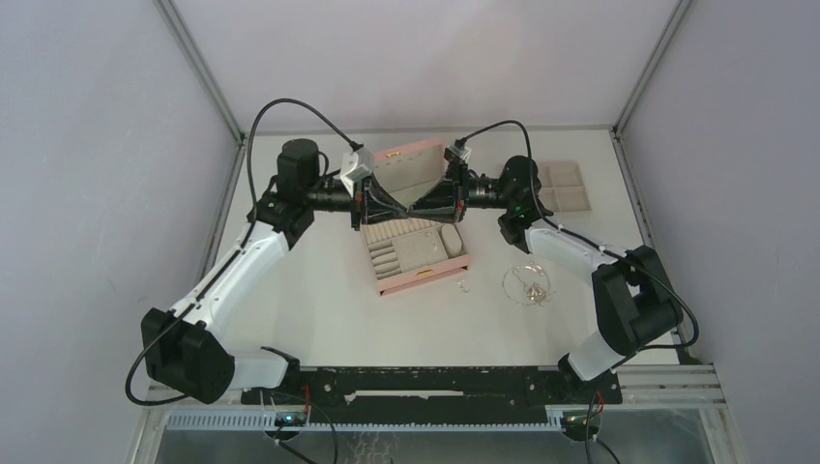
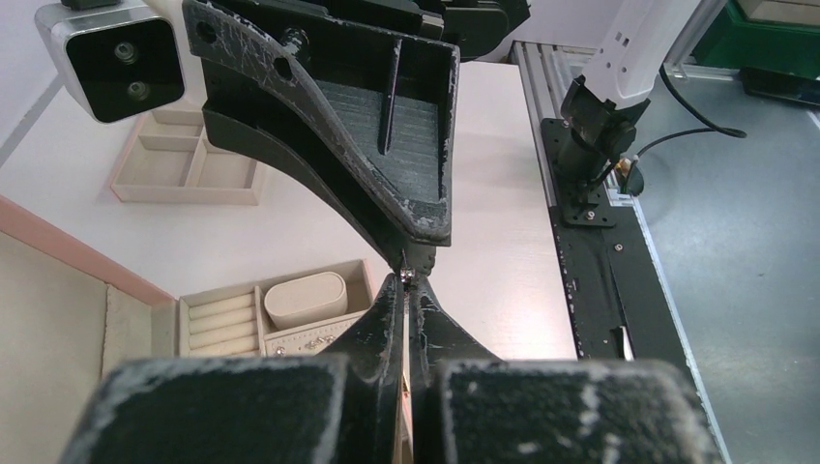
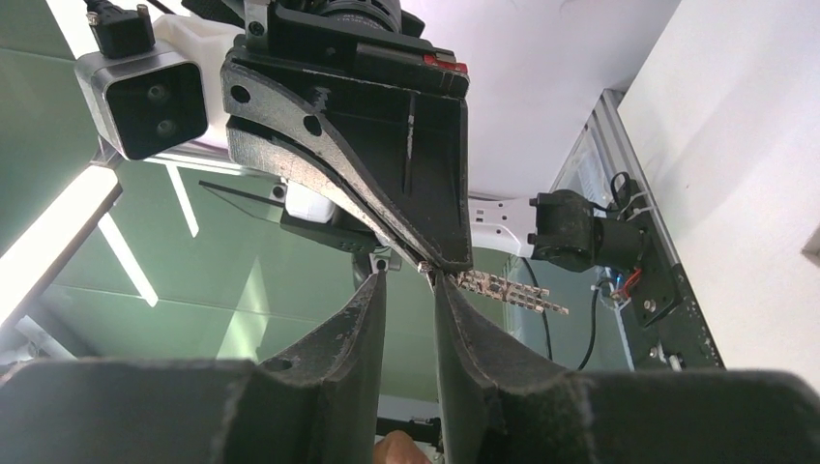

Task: Organize the mixed jewelry
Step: Adjust the jewelry.

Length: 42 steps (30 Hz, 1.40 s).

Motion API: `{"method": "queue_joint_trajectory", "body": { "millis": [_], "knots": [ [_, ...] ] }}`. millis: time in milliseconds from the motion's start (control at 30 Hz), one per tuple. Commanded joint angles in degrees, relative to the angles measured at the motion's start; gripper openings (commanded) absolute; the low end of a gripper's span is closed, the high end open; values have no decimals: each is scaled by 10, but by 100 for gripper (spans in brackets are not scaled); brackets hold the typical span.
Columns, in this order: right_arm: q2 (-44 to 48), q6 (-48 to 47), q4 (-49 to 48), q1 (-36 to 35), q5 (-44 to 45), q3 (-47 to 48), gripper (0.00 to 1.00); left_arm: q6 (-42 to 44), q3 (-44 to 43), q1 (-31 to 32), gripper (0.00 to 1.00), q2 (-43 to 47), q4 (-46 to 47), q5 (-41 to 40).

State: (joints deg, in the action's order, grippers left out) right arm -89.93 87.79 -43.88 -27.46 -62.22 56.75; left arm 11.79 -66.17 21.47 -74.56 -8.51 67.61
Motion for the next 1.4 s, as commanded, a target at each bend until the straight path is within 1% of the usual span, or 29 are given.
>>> {"method": "queue_joint_trajectory", "body": {
  "millis": [0, 100, 333, 400, 500, 533, 733, 833, 967, 1000, 1167, 1367],
  "knots": [
    [-2, -4, -21, -10, -10, 21, 30, -6, -19, -3, 0, 13, 2, -12],
    [-2, -4, -22, -10, -8, 21, 24, -6, -16, -4, 0, 16, 2, -13],
    [-2, -3, -21, -11, -7, 21, 17, -6, -14, -4, 0, 19, 2, -13],
    [-2, -3, -19, -11, -7, 21, 12, -5, -15, -3, 0, 19, 2, -11],
    [-2, -4, -19, -10, -7, 21, 1, -4, -14, -4, 0, 18, 2, -9],
    [-2, -3, -18, -10, -6, 21, 0, -4, -14, -4, 0, 19, 2, -9],
    [1, -5, -19, -10, -6, 21, 0, 4, -13, -4, 1, 21, -1, -5],
    [4, -7, -22, -10, -5, 21, 0, 6, -15, -4, 9, 20, -4, -5],
    [5, -7, -23, -8, -5, 21, 0, 11, -17, -4, 26, 21, -11, -6],
    [5, -6, -25, -8, -5, 21, 0, 14, -19, -4, 28, 21, -13, -6],
    [4, -4, -27, -5, -5, 21, 0, 17, -23, -7, 33, 21, -19, -4],
    [3, -4, -27, -3, -5, 21, 0, 18, -24, -17, 35, 29, -19, 5]
  ]
}}
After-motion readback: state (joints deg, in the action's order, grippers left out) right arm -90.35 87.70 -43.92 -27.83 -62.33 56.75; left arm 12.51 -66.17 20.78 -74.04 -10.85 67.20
